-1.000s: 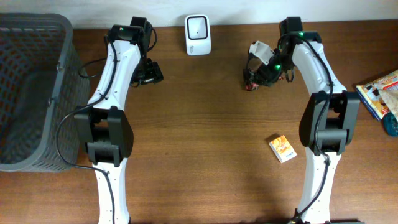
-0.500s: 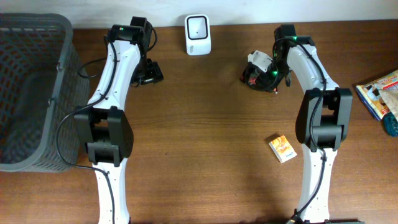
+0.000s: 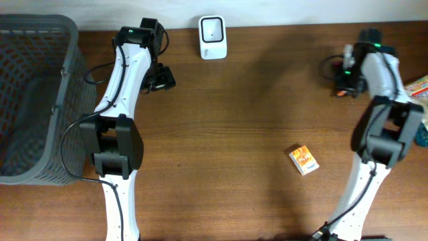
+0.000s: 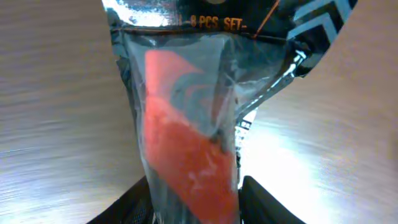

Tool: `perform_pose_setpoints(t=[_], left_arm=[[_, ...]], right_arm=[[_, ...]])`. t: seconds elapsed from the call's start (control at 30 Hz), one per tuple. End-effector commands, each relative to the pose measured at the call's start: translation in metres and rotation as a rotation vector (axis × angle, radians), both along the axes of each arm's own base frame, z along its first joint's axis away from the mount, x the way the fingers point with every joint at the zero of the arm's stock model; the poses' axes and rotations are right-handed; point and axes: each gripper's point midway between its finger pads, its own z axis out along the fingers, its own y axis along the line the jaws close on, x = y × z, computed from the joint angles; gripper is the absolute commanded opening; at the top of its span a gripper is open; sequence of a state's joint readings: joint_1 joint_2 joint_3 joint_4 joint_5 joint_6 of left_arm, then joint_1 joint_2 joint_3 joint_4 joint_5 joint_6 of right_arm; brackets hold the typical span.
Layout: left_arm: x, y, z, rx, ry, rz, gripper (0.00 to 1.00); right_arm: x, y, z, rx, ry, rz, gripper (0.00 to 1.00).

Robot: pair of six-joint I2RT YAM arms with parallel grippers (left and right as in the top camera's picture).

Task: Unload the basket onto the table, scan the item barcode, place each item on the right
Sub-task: 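Carry the packet right and drop it at the table's right edge, then swing the right gripper back toward the centre of the table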

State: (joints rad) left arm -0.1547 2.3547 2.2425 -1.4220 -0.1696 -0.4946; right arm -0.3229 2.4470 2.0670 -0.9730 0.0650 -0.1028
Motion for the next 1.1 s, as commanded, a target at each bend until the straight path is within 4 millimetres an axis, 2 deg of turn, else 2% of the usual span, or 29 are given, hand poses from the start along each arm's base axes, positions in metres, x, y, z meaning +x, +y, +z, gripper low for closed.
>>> perform_pose_setpoints(t=[0.0,0.1,0.23,0.27,0.3,0.37,0.4,0.47,0.53,0.57,0.6,0.67,0.73,0.8,0.9,1.0,1.07], left_arm=[[0.003,0.001,0.001,0.009,-0.01,0.009,0.99],[0.003,0.001,0.001,0.009,-0.01,0.009,0.99],[0.003,0.001,0.001,0.009,-0.01,0.009,0.99],[0.003,0.001,0.001,0.009,-0.01,0.009,0.99],[0.003,0.001,0.001,0.009,-0.01,0.009,0.99],[0.003,0.001,0.001,0.009,-0.01,0.009,0.99],[0.003,0.001,0.001,0.009,-0.01,0.009,0.99],[0.003,0.001,0.001,0.009,-0.01,0.009,0.99],[0.003,0.001,0.001,0.009,-0.01,0.009,0.99],[0.003,0.001,0.001,0.009,-0.01,0.009,0.99],[0.003,0.001,0.001,0.009,-0.01,0.009,0.99],[0.003,0.001,0.001,0.009,-0.01,0.009,0.99],[0.003,0.001,0.001,0.009,-0.01,0.009,0.99],[0.003,0.001,0.001,0.009,-0.01,0.009,0.99],[0.003,0.001,0.001,0.009,-0.01,0.009,0.99],[0.003,0.001,0.001,0.009,-0.01,0.009,0.99],[0.003,0.001,0.001,0.009,-0.01,0.009,0.99]], right_arm=[[-0.024,-0.054,-0.003,-0.039,0.01,-0.218,0.44],[-0.05,-0.101,0.001,-0.143,0.046,-0.334,0.48],[-0.07,-0.128,0.002,-0.163,0.067,-0.387,0.5],[-0.072,-0.132,0.004,-0.164,0.064,-0.396,0.55],[-0.069,-0.133,0.012,-0.162,0.045,-0.396,0.61],[-0.061,-0.129,0.029,-0.141,0.001,-0.389,0.62],[-0.053,-0.124,0.044,-0.118,-0.039,-0.378,0.64],[-0.031,-0.106,0.086,-0.054,-0.157,-0.336,0.66],[-0.016,-0.078,0.128,0.016,-0.258,-0.275,0.72],[-0.009,-0.058,0.145,0.077,-0.301,-0.233,0.8],[-0.005,-0.028,0.167,0.165,-0.345,-0.175,0.87],[-0.01,0.029,0.206,0.309,-0.385,-0.075,0.99],[-0.032,0.085,0.24,0.421,-0.37,0.011,0.98],[-0.058,0.128,0.257,0.504,-0.313,0.063,0.98],[-0.086,0.183,0.274,0.539,-0.251,0.16,0.98],[-0.095,0.253,0.292,0.635,-0.258,0.33,0.99],[-0.099,0.299,0.309,0.77,-0.284,0.451,0.98]])
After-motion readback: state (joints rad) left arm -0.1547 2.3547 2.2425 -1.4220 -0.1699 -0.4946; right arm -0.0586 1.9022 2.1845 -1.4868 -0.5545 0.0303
